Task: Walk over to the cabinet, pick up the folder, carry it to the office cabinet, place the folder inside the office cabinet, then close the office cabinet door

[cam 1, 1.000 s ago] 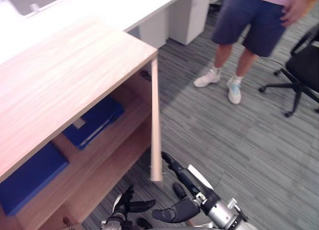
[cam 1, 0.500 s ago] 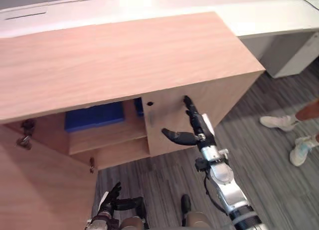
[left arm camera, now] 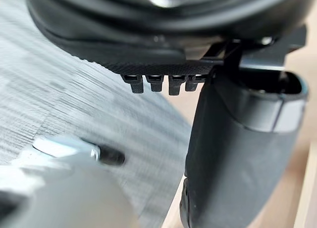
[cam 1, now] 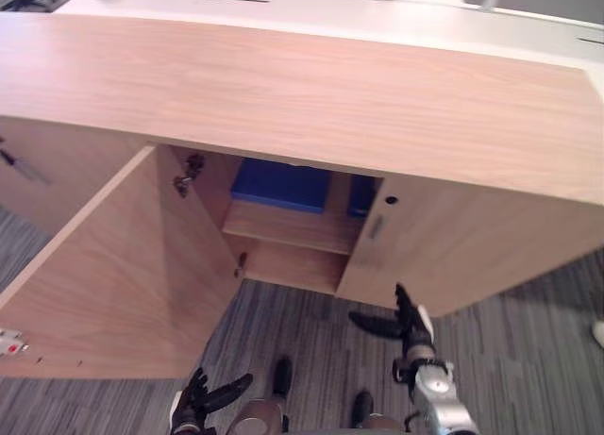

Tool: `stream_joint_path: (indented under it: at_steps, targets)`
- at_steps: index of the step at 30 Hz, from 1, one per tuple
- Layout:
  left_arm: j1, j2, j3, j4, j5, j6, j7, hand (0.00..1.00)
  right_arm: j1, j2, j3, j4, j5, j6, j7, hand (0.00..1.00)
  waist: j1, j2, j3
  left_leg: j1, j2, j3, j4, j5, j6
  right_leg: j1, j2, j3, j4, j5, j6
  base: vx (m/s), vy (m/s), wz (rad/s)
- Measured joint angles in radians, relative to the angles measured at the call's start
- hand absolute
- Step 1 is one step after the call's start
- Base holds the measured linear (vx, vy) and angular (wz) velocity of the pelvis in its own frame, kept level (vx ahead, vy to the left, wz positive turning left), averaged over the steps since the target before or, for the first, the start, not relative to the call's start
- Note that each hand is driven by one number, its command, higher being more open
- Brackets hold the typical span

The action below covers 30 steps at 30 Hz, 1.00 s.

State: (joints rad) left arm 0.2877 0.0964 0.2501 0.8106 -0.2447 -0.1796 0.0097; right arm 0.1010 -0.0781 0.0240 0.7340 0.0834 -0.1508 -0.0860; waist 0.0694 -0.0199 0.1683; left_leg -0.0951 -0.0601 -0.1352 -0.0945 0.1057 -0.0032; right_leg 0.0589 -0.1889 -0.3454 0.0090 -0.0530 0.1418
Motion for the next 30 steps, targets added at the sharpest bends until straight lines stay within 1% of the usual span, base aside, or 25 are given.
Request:
stream_joint_path:
  at_steps: [1,2,3,4,5,7,10,12,13,15,17,18,20,21,26,27,30]
  targets:
    - [0.007,0.000,0.016,-0.011,-0.011,0.000,0.001,1.00,0.000,0.002,0.000,0.016,-0.002,0.004,0.002,1.00,0.002,0.001,0.000,0.000,-0.007,-0.012,0.000,0.013,0.002,0.011,-0.002,-0.020,0.000,-0.006,0.003,0.23,0.004,1.11]
    - [0.010,0.002,0.053,-0.036,-0.029,0.000,0.007,1.00,0.000,0.004,-0.008,0.041,-0.009,0.010,0.002,1.00,0.012,0.000,-0.001,-0.001,-0.019,-0.054,0.001,0.029,0.010,0.033,-0.009,-0.067,0.003,-0.007,0.006,0.16,-0.006,0.85]
    - [0.009,0.002,0.061,-0.051,-0.034,0.000,0.011,1.00,-0.002,0.004,-0.018,0.046,-0.010,0.010,0.002,1.00,0.020,0.000,-0.001,-0.004,-0.028,-0.073,0.003,0.032,0.014,0.042,-0.013,-0.088,0.003,-0.011,0.006,0.25,-0.014,1.04]
    - [0.010,0.002,0.078,-0.088,-0.042,-0.002,0.013,1.00,-0.012,0.000,-0.022,0.052,-0.009,0.010,0.000,1.00,0.035,0.001,0.000,-0.011,-0.038,-0.106,0.006,0.046,0.034,0.052,-0.015,-0.124,0.002,-0.014,0.005,0.16,-0.016,0.74]
    - [0.010,0.004,0.084,-0.108,-0.049,-0.003,0.015,1.00,-0.021,-0.003,-0.023,0.058,-0.009,0.010,-0.001,1.00,0.044,0.001,0.000,-0.014,-0.041,-0.120,0.006,0.048,0.035,0.055,-0.015,-0.139,0.003,-0.014,0.004,0.17,-0.019,0.83]
    - [0.011,0.011,0.109,-0.168,-0.066,-0.009,0.020,1.00,-0.058,-0.015,-0.022,0.070,-0.008,0.010,-0.002,1.00,0.073,0.002,0.001,-0.017,-0.049,-0.167,0.006,0.048,0.035,0.075,-0.013,-0.183,0.009,-0.018,-0.003,0.14,-0.030,0.70]
    - [0.012,0.020,0.148,-0.246,-0.095,-0.012,0.034,1.00,-0.125,-0.022,-0.019,0.071,-0.008,0.007,-0.003,1.00,0.098,0.006,0.003,-0.017,-0.054,-0.205,0.007,0.048,0.035,0.084,-0.011,-0.210,0.030,-0.027,-0.019,0.06,-0.035,0.49]
    - [0.011,0.043,0.159,-0.289,-0.112,-0.014,0.036,1.00,-0.146,-0.025,-0.015,0.061,-0.008,0.005,-0.004,1.00,0.108,0.006,0.006,-0.018,-0.055,-0.220,0.007,0.048,0.035,0.085,-0.010,-0.213,0.037,-0.032,-0.027,0.00,-0.034,0.31]
    - [0.011,0.075,0.169,-0.329,-0.128,-0.022,0.037,1.00,-0.161,-0.026,-0.006,0.056,-0.008,0.000,-0.002,1.00,0.113,0.009,0.011,-0.018,-0.055,-0.234,0.006,0.048,0.035,0.085,-0.008,-0.213,0.044,-0.035,-0.032,-0.02,-0.033,0.23]
    - [0.009,0.111,0.179,-0.356,-0.130,-0.033,0.039,1.00,-0.172,-0.028,0.013,0.055,-0.008,0.000,-0.002,1.00,0.113,0.011,0.015,-0.018,-0.054,-0.240,0.006,0.049,0.034,0.086,-0.007,-0.211,0.047,-0.036,-0.034,-0.04,-0.026,0.12]
    - [-0.002,0.166,0.192,-0.412,-0.129,-0.049,0.049,1.00,-0.170,-0.029,0.033,0.039,-0.008,-0.002,0.002,1.00,0.119,0.015,0.031,-0.019,-0.053,-0.240,0.006,0.051,0.031,0.085,-0.006,-0.207,0.047,-0.037,-0.034,-0.06,-0.015,-0.01]
    - [-0.009,0.177,0.195,-0.426,-0.129,-0.053,0.052,1.00,-0.169,-0.029,0.033,0.035,-0.008,-0.002,0.002,1.00,0.121,0.016,0.036,-0.021,-0.052,-0.240,0.006,0.052,0.030,0.085,-0.005,-0.206,0.048,-0.037,-0.034,-0.07,-0.005,-0.02]
    - [-0.044,0.225,0.195,-0.470,-0.128,-0.064,0.057,1.00,-0.152,-0.031,0.034,0.034,-0.008,-0.002,0.004,1.00,0.121,0.019,0.044,-0.029,-0.050,-0.238,0.005,0.054,0.027,0.077,-0.003,-0.201,0.047,-0.037,-0.035,-0.09,0.002,-0.03]
    - [-0.053,0.236,0.195,-0.480,-0.127,-0.064,0.058,1.00,-0.146,-0.032,0.037,0.034,-0.008,-0.002,0.005,1.00,0.121,0.018,0.046,-0.029,-0.049,-0.237,0.005,0.053,0.025,0.076,-0.003,-0.199,0.047,-0.037,-0.035,-0.09,0.009,-0.08]
    - [-0.085,0.316,0.187,-0.573,-0.110,-0.077,0.054,1.00,-0.107,-0.038,0.059,0.032,-0.008,-0.002,0.026,1.00,0.103,0.013,0.051,-0.038,-0.036,-0.194,0.000,0.054,0.016,0.050,0.001,-0.136,0.042,-0.049,-0.051,-0.09,0.013,-0.28]
    - [-0.090,0.325,0.192,-0.579,-0.117,-0.077,0.068,1.00,-0.092,-0.037,0.058,0.030,-0.008,-0.002,0.034,1.00,0.103,0.008,0.056,-0.038,-0.026,-0.168,0.000,0.055,0.013,0.041,0.006,-0.109,0.036,-0.049,-0.051,-0.09,-0.001,-0.45]
    - [-0.083,0.325,0.193,-0.585,-0.118,-0.079,0.072,1.00,-0.053,-0.037,0.046,0.022,-0.008,-0.001,0.042,1.00,0.104,-0.001,0.059,-0.037,-0.014,-0.151,0.000,0.058,0.008,0.037,0.013,-0.083,0.028,-0.049,-0.051,-0.09,-0.009,-0.25]
